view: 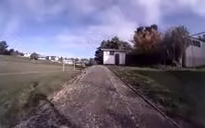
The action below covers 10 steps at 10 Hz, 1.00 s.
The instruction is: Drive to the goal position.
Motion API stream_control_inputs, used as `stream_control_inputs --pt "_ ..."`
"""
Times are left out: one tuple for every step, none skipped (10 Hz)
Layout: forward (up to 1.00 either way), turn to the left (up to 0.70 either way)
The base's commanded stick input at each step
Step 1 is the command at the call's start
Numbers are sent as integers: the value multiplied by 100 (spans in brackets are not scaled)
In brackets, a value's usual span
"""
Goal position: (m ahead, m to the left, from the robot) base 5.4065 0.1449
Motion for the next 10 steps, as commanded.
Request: stream_control_inputs --pt "70 -14" --pt "70 -14" --pt "70 -14" --pt "70 -14" --pt "70 -14" --pt "70 -14" --pt "70 -14" --pt "70 -14" --pt "70 -14" --pt "70 -14"
